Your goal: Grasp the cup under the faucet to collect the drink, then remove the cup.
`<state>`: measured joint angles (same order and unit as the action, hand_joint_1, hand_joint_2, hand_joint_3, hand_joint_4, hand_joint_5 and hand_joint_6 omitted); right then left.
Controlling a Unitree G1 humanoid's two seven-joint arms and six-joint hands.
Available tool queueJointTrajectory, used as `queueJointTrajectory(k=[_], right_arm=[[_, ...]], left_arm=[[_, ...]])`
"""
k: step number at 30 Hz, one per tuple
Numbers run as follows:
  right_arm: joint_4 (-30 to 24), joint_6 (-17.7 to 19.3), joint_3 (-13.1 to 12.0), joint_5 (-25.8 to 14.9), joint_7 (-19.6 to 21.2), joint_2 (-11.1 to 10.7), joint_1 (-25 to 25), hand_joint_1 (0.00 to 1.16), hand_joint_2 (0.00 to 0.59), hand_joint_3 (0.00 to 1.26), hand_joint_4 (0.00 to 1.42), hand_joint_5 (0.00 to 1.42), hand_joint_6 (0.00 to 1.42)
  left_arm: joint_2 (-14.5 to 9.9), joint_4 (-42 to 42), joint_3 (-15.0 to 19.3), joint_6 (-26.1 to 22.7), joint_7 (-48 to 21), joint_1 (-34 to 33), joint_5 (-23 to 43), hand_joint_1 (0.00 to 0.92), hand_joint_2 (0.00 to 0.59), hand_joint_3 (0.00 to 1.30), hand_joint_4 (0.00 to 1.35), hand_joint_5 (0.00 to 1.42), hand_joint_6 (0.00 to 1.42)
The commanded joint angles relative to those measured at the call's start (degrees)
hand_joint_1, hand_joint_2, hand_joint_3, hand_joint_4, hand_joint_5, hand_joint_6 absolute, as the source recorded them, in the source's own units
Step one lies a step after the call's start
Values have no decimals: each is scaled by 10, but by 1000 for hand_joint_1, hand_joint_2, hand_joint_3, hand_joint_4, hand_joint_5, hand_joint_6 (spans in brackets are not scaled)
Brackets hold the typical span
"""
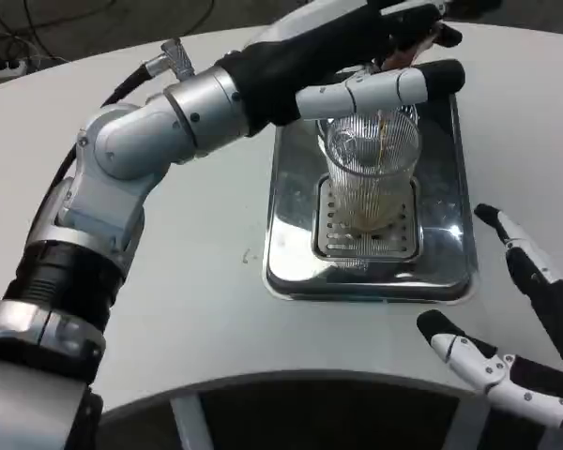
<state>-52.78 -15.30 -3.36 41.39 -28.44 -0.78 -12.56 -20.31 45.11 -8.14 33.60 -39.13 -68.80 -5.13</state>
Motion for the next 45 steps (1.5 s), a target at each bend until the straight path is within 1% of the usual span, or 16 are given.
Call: queueJointTrajectory(k=[1, 2, 7, 9, 11, 13, 18, 20, 26, 31, 35, 39, 45], right_arm=[[32, -11, 0, -49, 27, -3, 19, 600, 261, 0, 0, 3, 33], [41, -9, 2, -59, 36, -4, 25, 622, 251, 0, 0, 3, 33], [102, 7, 4, -100, 92, -10, 70, 654, 245, 0, 0, 16, 33], [121, 12, 5, -110, 109, -16, 82, 656, 245, 0, 0, 15, 33], [141, 18, 7, -121, 127, -23, 94, 712, 221, 0, 0, 26, 33], [155, 21, 8, -129, 141, -29, 104, 730, 217, 0, 0, 28, 22], [209, 33, 10, -149, 178, -43, 140, 742, 212, 0, 0, 28, 17], [223, 35, 12, -156, 188, -48, 150, 748, 209, 0, 0, 28, 7], [271, 40, 20, -172, 212, -55, 188, 755, 210, 0, 0, 28, 2], [316, 45, 32, -181, 233, -55, 228, 760, 211, 0, 0, 28, 1], [343, 52, 38, -188, 250, -59, 248, 763, 212, 0, 0, 28, 1], [382, 58, 43, -193, 268, -58, 278, 764, 212, 0, 0, 28, 1], [422, 64, 50, -204, 286, -59, 311, 765, 212, 0, 0, 28, 0]], left_arm=[[-6, 7, -16, 5, -11, 6, -18, 0, 98, 89, 0, 111, 77], [-6, 7, -15, 6, -10, 6, -18, 0, 97, 89, 0, 111, 77], [-8, 3, -13, 8, -4, 8, -18, 0, 97, 89, 0, 110, 77], [-9, 1, -12, 10, -3, 8, -17, 0, 97, 89, 1, 110, 77], [-9, 0, -12, 10, -3, 8, -16, 0, 97, 89, 2, 110, 77], [-9, 0, -13, 10, -2, 8, -17, 0, 97, 89, 3, 110, 77], [-10, -1, -13, 10, -2, 6, -17, 0, 97, 89, 4, 110, 76], [-10, -1, -14, 10, -2, 6, -18, 0, 97, 89, 4, 110, 76], [-9, 1, -15, 11, -3, 2, -18, 0, 98, 89, 5, 116, 76], [-9, 1, -15, 11, -3, 1, -18, 0, 99, 89, 12, 119, 76], [-10, -1, -15, 11, -4, 0, -17, 0, 99, 89, 14, 120, 76], [-12, -2, -14, 11, -5, -2, -16, 0, 99, 89, 15, 120, 76], [-12, -1, -14, 11, -5, -5, -16, 0, 100, 89, 15, 120, 76]])
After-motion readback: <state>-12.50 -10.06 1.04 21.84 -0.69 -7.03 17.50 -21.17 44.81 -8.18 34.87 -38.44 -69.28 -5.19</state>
